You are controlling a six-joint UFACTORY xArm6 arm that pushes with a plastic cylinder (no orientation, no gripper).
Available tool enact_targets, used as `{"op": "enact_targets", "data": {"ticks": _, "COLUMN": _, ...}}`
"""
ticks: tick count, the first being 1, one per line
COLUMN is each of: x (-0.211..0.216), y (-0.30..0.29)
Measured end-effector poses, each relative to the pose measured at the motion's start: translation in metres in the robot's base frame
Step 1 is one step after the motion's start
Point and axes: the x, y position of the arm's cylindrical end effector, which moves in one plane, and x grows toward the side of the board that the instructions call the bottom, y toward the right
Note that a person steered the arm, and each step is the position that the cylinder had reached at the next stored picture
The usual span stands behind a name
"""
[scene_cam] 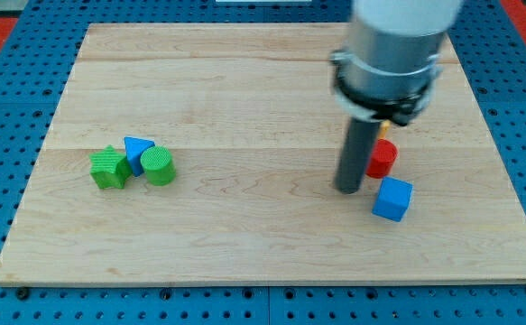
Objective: Push the blue cube closer to the red circle
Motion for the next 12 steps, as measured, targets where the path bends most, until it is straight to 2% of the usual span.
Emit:
{"op": "enact_targets", "data": {"ticks": 1, "x": 0.045, "y": 0.009}}
{"op": "enact_targets", "data": {"ticks": 2, "x": 0.061, "y": 0.058}}
{"op": "enact_targets", "data": {"ticks": 3, "x": 0.050, "y": 0.086}}
{"op": "enact_targets", "data": {"ticks": 5, "x": 0.056, "y": 0.129}}
{"op": "enact_targets", "data": {"ticks": 6, "x": 0.071, "y": 0.079}}
{"op": "enact_targets", "data": {"ticks": 7, "x": 0.050, "y": 0.070}}
{"op": "enact_targets", "data": {"ticks": 8, "x": 0.034, "y": 0.070}}
{"op": "enact_targets", "data": {"ticks": 10, "x": 0.032, "y": 0.107}}
{"op": "enact_targets", "data": {"ticks": 11, "x": 0.092, "y": 0.037}}
{"op": "enact_targets", "data": {"ticks": 12, "x": 0.094, "y": -0.096}}
